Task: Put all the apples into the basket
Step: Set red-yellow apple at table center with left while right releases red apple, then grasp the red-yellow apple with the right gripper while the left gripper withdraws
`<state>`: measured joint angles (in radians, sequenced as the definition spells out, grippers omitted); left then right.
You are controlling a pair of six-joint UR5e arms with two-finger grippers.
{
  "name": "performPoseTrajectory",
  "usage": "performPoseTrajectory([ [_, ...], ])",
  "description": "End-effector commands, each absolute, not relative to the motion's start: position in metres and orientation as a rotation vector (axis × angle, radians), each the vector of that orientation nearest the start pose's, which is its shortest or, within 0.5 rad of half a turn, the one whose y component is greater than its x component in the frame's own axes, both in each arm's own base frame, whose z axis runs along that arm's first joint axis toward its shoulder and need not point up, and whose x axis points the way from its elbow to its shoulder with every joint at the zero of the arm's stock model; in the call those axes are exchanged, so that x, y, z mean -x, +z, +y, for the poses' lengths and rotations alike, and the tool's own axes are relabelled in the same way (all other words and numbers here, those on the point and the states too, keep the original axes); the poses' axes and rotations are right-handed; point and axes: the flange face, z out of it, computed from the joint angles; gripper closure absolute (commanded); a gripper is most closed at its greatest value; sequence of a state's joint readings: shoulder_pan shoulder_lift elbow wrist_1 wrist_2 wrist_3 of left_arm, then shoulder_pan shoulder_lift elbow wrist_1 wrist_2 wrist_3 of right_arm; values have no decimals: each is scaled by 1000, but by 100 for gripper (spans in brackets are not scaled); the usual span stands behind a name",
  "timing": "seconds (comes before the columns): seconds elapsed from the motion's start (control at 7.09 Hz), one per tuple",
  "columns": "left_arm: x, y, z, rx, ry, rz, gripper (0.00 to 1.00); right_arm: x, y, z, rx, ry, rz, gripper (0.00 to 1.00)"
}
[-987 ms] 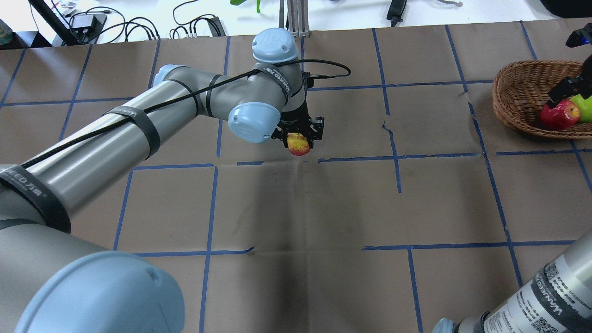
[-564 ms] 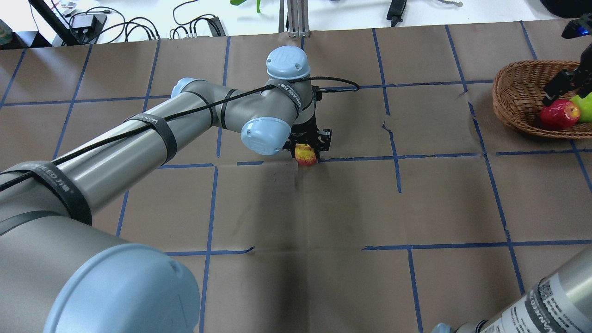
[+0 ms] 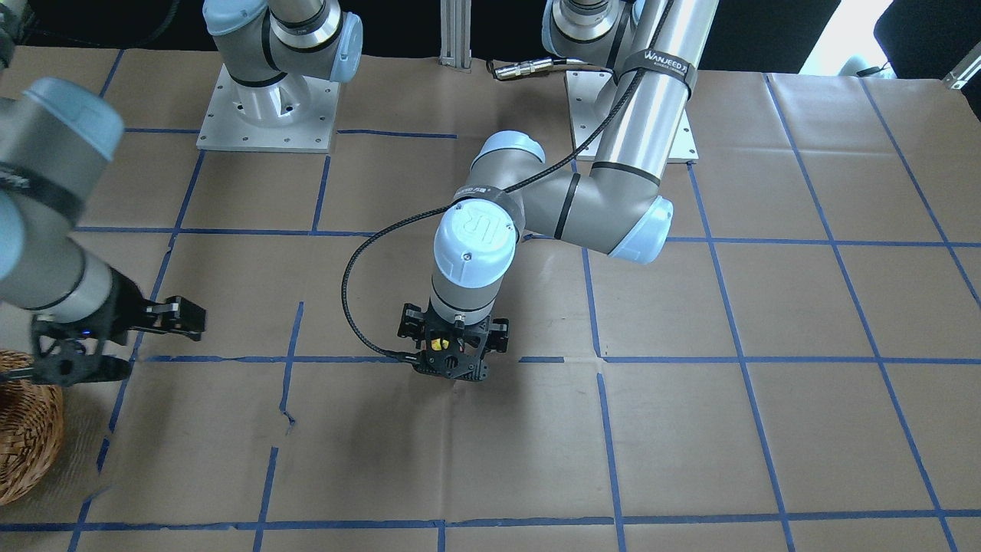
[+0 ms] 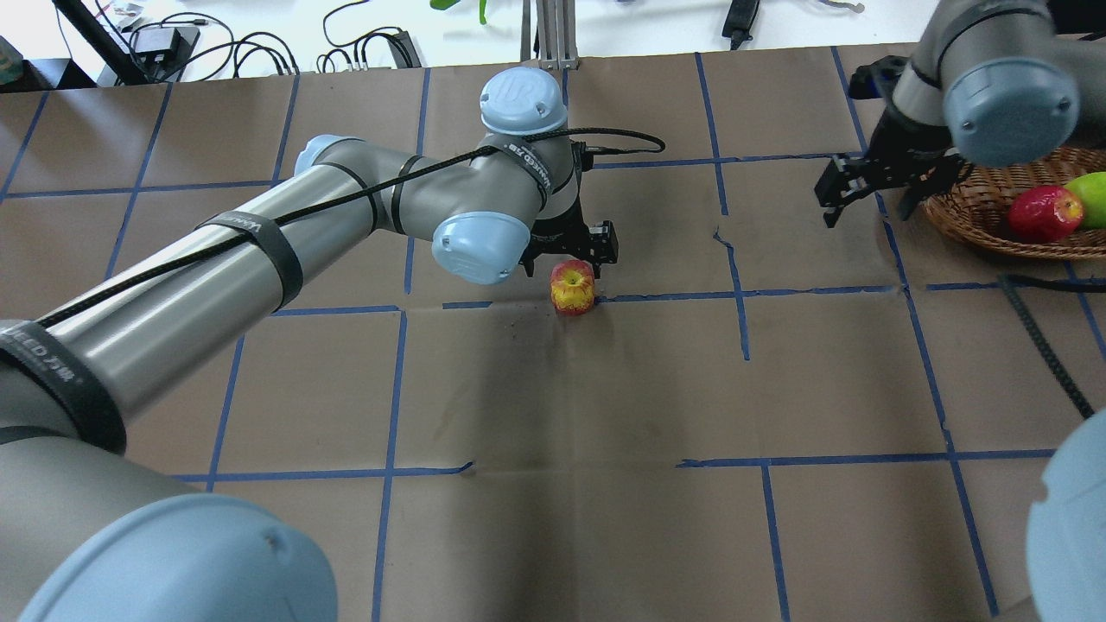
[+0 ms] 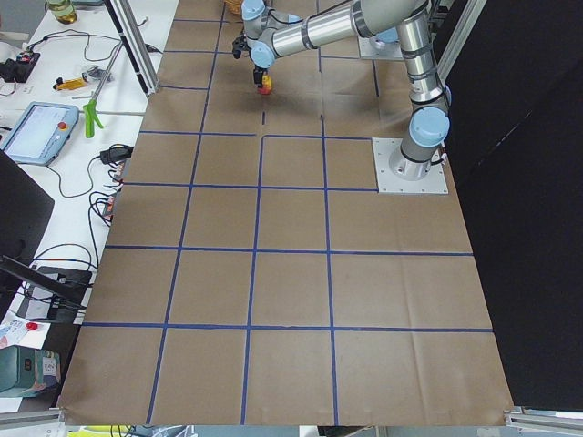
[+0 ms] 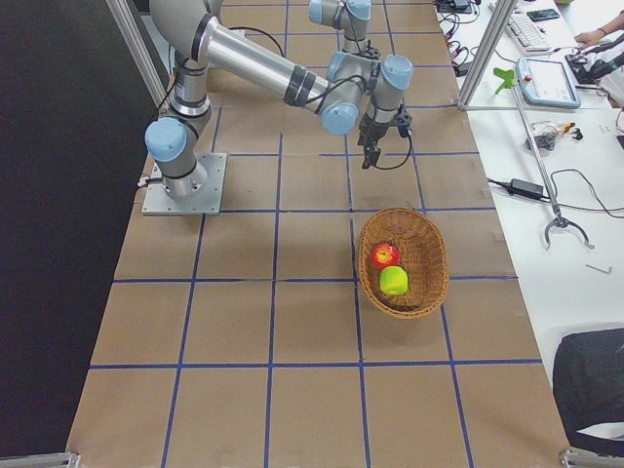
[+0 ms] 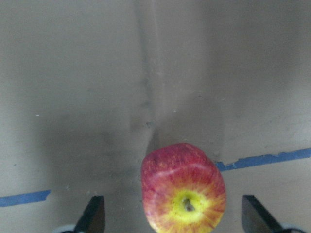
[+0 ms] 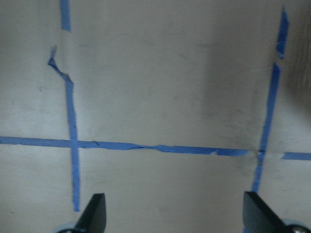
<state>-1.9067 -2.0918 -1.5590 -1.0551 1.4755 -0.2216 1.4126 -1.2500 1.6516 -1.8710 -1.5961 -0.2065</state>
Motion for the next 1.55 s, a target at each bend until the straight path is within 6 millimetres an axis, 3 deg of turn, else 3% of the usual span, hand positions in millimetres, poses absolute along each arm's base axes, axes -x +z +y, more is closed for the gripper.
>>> performPoseTrajectory([
  [0.0,275,312,-580,-97,-6,3244,2,-181,287,-573,-98,59,3164,0],
  [0.14,212,363,-575,-56,-3,3243,2,-221,289,-574,-142,-32,3141,0],
  [0.28,162,409,-556,29,17,3239,2,-256,281,-579,-201,-27,3077,0],
  [0.42,137,447,-526,94,71,3234,2,-288,271,-581,-201,-23,3072,0],
  [0.56,131,474,-496,96,92,3194,2,-319,264,-580,-205,-36,3067,0],
  [0.85,129,510,-446,89,108,3140,4,-340,238,-576,-146,15,3079,0],
  [0.99,127,514,-427,91,85,3138,4,-349,236,-573,-131,44,3022,0],
  [1.27,121,513,-436,84,79,3136,4,-351,214,-570,-118,78,3036,2],
  [1.41,120,513,-439,89,77,3136,4,-350,203,-565,-115,100,3055,8],
])
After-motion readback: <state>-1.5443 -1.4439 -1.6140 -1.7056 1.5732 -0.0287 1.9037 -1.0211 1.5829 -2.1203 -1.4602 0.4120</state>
